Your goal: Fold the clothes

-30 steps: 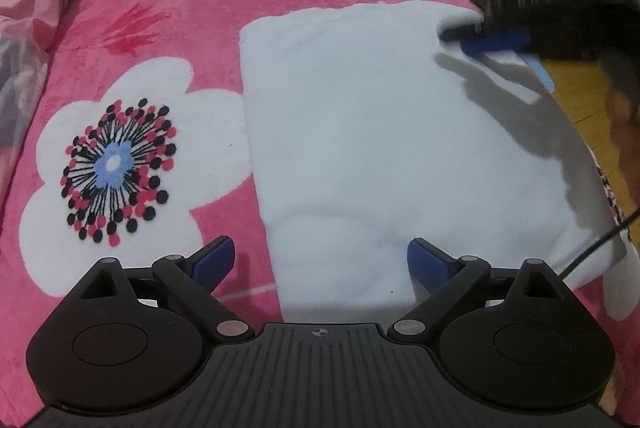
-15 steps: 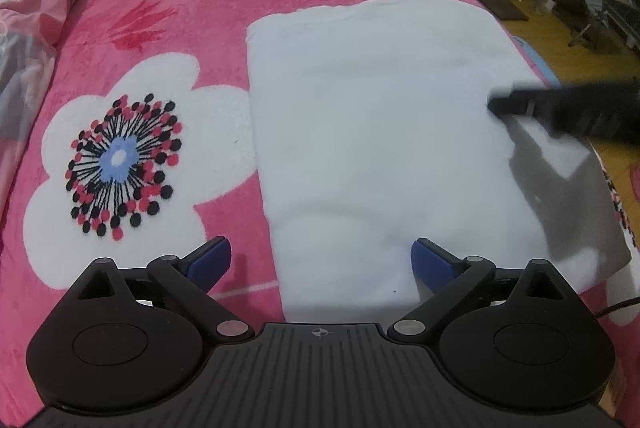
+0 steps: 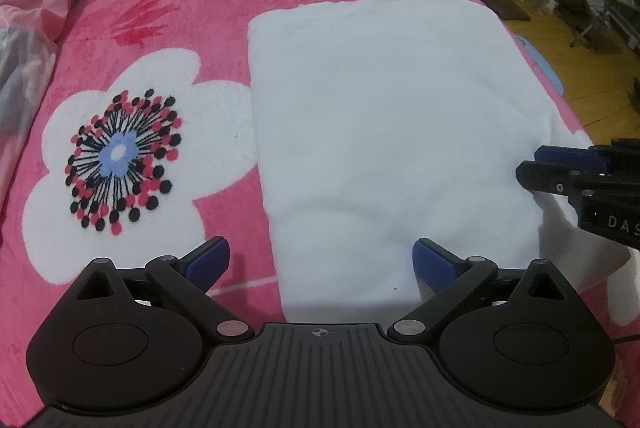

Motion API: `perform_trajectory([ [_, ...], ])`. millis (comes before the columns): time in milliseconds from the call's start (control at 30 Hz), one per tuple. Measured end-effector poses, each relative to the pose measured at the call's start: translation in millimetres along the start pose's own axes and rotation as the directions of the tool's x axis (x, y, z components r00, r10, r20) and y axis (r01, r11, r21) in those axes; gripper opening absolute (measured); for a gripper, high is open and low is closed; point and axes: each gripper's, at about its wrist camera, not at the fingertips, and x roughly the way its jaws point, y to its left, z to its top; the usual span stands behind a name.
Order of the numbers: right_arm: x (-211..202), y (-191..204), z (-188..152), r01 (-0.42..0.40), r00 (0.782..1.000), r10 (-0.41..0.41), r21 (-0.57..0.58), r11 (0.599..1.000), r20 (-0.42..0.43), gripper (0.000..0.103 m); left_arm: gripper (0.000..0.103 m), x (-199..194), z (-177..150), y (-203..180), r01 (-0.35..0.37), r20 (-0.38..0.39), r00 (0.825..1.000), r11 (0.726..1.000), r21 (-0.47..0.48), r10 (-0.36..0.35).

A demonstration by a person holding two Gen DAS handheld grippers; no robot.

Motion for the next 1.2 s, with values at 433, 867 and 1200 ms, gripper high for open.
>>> perform_trajectory([
  [433, -10.9, 29.0, -21.9, -0.024, 0.999, 0.019, -0.124, 0.992, -0.041, 0.025, 0.100, -0.4, -0.2, -0.3, -0.008, -0.001, 1.000, 1.000, 0.003, 0.008],
  [867, -23.7, 57.3, -32.1, -0.042, 0.998, 0.032, -0.240, 0.970, -0.047, 0.025, 0.100, -2.3, -2.4, -1.7, -0.017, 0.003, 1.000, 1.000, 0.007, 0.017],
  [1200, -27.4, 68.5, -41.8, -0.078, 0.996, 0.064, -0.276, 0.958, -0.058, 0.025, 0.100, -3.4, -3.1, -2.6, -0.020, 0.002, 1.000, 1.000, 0.008, 0.020],
])
